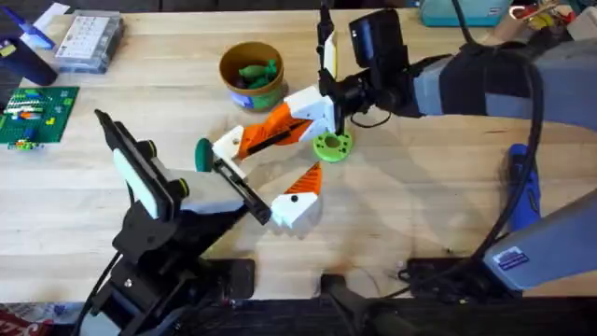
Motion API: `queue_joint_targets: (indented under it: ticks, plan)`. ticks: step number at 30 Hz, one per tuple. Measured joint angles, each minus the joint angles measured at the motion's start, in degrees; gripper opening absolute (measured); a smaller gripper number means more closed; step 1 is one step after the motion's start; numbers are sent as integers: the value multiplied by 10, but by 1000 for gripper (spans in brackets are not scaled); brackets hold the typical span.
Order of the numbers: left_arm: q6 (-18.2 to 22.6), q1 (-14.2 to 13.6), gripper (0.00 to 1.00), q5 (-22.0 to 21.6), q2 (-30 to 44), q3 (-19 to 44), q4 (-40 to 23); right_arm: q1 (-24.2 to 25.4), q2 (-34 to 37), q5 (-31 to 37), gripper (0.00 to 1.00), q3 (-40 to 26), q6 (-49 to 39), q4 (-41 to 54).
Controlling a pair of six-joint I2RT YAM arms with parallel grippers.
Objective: Pick up the gripper from the table and insert it into the empty holder that is missing its gripper. Then pick up a screw, insert it into the mounting hole, and use the screwdriver to tighten it. Finally, clean up the table by picking up the vegetable and placing it into the bucket.
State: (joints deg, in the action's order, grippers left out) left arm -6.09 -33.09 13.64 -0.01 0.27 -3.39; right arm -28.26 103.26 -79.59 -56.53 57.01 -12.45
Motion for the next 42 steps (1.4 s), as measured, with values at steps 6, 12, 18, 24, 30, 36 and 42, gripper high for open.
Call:
queue_joint_targets:
  ticks: [6,12,18,24,30,36,42]
  plan:
    - [-2,1,992,-9,0,0,-1,-15,0,7,20,-1,0,-1]
    - [-2,1,992,-10,0,0,-1,-17,0,9,20,-2,0,-2]
    - [-2,1,992,-14,0,0,-1,-20,0,14,20,-3,0,-2]
    - [-4,1,992,-15,0,0,-1,-20,0,28,20,-4,6,-11]
    - [-8,1,992,-19,0,0,-3,-21,0,63,20,-7,24,-22]
    - [-17,4,992,-30,0,0,-3,-30,0,97,20,-9,41,-34]
    - [-22,6,992,-37,0,0,-4,-51,0,119,20,-14,45,-39]
